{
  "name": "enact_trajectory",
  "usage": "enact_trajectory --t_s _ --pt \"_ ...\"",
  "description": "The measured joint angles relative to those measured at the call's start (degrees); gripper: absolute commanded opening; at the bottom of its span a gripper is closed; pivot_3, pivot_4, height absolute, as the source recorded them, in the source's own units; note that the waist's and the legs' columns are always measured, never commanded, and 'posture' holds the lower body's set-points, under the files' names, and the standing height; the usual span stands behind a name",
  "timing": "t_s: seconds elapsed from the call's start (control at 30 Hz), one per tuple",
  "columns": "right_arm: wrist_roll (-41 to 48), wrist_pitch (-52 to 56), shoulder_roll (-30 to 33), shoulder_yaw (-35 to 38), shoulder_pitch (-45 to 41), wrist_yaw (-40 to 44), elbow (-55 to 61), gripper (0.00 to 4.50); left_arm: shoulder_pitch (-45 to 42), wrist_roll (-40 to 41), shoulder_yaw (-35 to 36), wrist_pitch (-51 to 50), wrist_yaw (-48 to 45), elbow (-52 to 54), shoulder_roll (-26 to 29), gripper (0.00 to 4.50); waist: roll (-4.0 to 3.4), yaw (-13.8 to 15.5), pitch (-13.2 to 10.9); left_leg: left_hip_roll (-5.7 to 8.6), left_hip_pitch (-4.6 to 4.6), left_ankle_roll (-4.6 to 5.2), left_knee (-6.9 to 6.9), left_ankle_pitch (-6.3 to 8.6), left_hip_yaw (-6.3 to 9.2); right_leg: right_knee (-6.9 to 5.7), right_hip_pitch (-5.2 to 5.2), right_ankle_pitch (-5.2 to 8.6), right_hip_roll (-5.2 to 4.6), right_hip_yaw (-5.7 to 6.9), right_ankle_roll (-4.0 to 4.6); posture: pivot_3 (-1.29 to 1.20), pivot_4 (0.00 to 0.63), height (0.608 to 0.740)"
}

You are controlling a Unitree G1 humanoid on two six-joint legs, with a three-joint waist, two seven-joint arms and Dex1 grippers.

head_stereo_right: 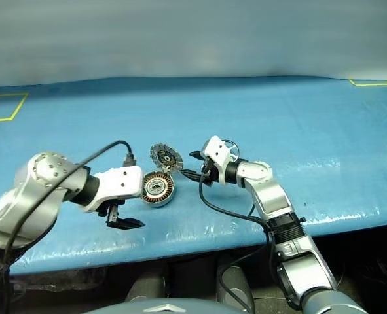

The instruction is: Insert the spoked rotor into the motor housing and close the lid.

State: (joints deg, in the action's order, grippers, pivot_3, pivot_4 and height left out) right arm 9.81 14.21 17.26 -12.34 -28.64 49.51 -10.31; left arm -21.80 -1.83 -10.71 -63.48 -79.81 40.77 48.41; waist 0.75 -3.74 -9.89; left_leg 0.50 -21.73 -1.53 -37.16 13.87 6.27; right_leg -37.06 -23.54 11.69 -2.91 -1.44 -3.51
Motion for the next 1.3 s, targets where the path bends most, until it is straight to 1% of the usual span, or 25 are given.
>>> enact_trajectory --t_s 0.07,0.13,0.2,0.3,0.37,0.47,0.63,0.8,0.93,1.03,1.13,1.3 --pt "-0.22 -0.72 -0.45 0.64 -0.25 -1.33 -1.46 3.17 5.91 3.24 7.49 2.69 3.86 0.12 -5.22 4.10 0.00 0.13 0.00 0.00 0.00 0.00 0.00 0.00 0.01 0.04 0.03 -0.01 0.00 0.00 0.00 0.00 0.150 0.740" --pt "-0.52 -1.76 -0.93 0.98 -0.52 -2.35 -3.08 3.17 11.73 6.62 14.48 7.46 7.43 -0.06 -10.11 4.10 0.00 0.16 0.00 -0.01 0.03 -0.01 0.01 0.00 -0.01 0.06 0.03 -0.04 -0.01 -0.01 0.03 0.00 0.150 0.740" --pt "-0.97 -2.69 -1.01 1.15 -0.58 -3.08 -4.55 3.17 16.45 9.18 18.91 12.65 10.59 -0.69 -13.49 4.10 0.00 0.28 0.00 -0.01 0.05 -0.02 0.01 -0.01 -0.02 0.04 0.03 -0.09 -0.02 -0.01 0.12 0.00 0.150 0.740" --pt "-1.65 -3.77 -1.07 1.25 -0.57 -3.48 -5.72 3.17 20.48 11.73 22.16 16.49 14.79 -2.89 -16.21 4.10 -0.02 0.49 0.01 -0.01 0.05 -0.05 0.00 -0.02 -0.03 0.05 0.05 -0.09 -0.02 -0.01 0.18 0.00 0.150 0.740" --pt "-2.33 -4.16 -1.08 1.09 -0.56 -3.44 -6.05 3.17 22.60 13.88 23.27 18.02 16.99 -4.49 -18.12 4.10 -0.02 0.51 0.01 0.00 0.07 -0.05 -0.03 -0.03 -0.06 0.08 0.10 -0.10 -0.02 -0.04 0.19 0.00 0.150 0.740" --pt "-2.64 -3.99 -0.67 0.65 -0.21 -2.42 -5.91 3.17 25.59 16.84 24.13 19.99 19.09 -6.38 -19.13 4.10 -0.02 0.46 0.01 0.00 0.08 -0.05 -0.06 -0.03 -0.11 0.09 0.10 -0.12 -0.02 -0.06 0.22 0.00 0.150 0.740" --pt "-0.72 -1.21 2.98 0.75 2.08 1.55 -0.88 3.17 31.40 22.65 25.93 21.54 21.40 -7.75 -20.30 4.10 -0.02 0.51 0.01 -0.01 0.08 -0.05 -0.03 -0.03 -0.11 0.11 0.08 -0.11 -0.03 -0.07 0.24 0.00 0.150 0.740" --pt "-0.53 -1.81 3.35 2.29 2.07 -0.14 0.16 3.17 33.97 27.33 27.45 23.91 25.17 -9.03 -23.23 4.10 -0.02 0.43 0.01 -0.03 0.12 -0.06 -0.04 -0.03 -0.15 0.09 0.09 -0.11 -0.03 -0.07 0.27 0.00 0.150 0.740" --pt "-1.46 -4.83 0.61 2.20 0.16 -1.37 -5.18 3.17 35.42 27.79 27.41 28.36 27.24 -9.94 -23.82 4.10 -0.02 0.22 0.02 -0.06 0.15 -0.06 -0.04 -0.04 -0.23 0.10 0.08 -0.15 -0.02 -0.07 0.34 0.00 0.150 0.740" --pt "-1.82 -8.92 -3.62 1.87 -3.33 -1.91 -12.69 3.17 35.89 28.23 27.07 32.37 28.52 -11.72 -26.02 4.10 -0.02 0.06 0.02 -0.07 0.15 -0.06 -0.04 -0.04 -0.29 0.11 0.06 -0.18 -0.02 -0.11 0.36 0.00 0.150 0.740" --pt "-3.24 -13.84 -6.69 1.56 -7.02 -2.29 -21.17 3.17 36.44 28.85 26.33 35.76 29.47 -12.16 -26.80 4.10 -0.02 0.29 0.02 -0.07 0.15 -0.06 -0.02 -0.04 -0.29 0.14 0.06 -0.19 -0.02 -0.12 0.38 0.00 0.150 0.740" --pt "-5.23 -19.20 -8.95 1.28 -9.84 -1.88 -30.14 3.17 38.41 29.32 24.35 37.47 30.70 -12.32 -26.75 4.10 -0.03 0.33 0.01 -0.06 0.13 -0.06 0.07 -0.03 -0.30 0.21 0.03 -0.19 -0.02 -0.14 0.39 0.00 0.150 0.740"
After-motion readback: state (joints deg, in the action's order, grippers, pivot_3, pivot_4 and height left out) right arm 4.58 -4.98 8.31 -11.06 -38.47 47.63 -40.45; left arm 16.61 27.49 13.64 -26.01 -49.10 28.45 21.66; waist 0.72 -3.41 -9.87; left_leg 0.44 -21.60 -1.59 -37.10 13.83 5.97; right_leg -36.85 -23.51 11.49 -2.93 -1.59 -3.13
